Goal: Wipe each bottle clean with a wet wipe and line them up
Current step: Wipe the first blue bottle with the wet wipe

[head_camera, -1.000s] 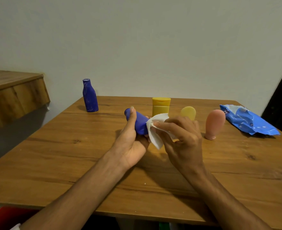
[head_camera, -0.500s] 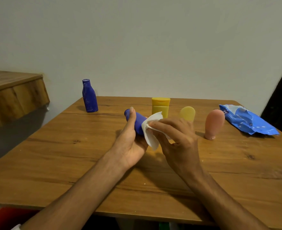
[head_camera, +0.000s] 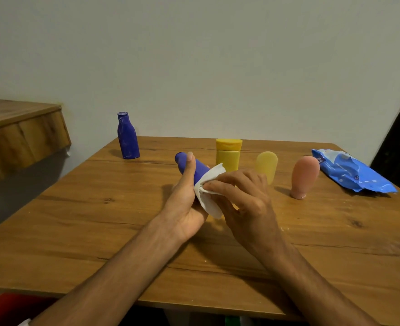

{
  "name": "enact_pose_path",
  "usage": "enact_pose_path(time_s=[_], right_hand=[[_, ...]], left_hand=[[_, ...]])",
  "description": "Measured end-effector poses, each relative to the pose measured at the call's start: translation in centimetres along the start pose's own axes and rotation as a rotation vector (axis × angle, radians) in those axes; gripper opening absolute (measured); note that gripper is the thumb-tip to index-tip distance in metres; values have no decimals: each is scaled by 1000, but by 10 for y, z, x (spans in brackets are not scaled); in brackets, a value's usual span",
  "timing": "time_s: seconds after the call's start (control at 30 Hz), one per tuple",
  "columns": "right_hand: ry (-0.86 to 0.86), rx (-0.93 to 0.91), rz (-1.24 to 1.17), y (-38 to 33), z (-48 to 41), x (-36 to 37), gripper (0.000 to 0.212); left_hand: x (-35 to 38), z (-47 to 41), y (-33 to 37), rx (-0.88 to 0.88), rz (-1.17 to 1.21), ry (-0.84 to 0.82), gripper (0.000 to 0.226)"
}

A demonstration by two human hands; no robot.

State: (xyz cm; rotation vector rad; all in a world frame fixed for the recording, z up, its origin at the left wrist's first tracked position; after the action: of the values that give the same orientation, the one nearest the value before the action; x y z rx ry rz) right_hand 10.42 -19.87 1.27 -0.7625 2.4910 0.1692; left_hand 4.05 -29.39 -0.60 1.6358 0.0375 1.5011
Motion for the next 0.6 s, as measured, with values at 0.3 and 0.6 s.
enact_pose_path(time_s=[0.3, 0.6], right_hand=[[48, 62, 165, 2, 0, -9, 18], [38, -16, 52, -3, 1, -2, 15]], left_hand=[[2, -3, 4, 40, 136, -25, 74], [0, 2, -5, -44, -8, 35, 68]])
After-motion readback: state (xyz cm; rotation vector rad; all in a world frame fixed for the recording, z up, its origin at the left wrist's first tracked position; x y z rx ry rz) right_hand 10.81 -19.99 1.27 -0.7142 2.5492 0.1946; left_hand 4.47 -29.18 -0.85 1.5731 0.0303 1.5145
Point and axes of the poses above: each hand's wrist, its own z-axis away from the middle knuckle, its own x-axis out of the palm, y = z × x, the point moved 4 cm from there along -z, towards the middle knuckle, and after that the axes turned 9 degrees about -y, right-handed, at the moved point
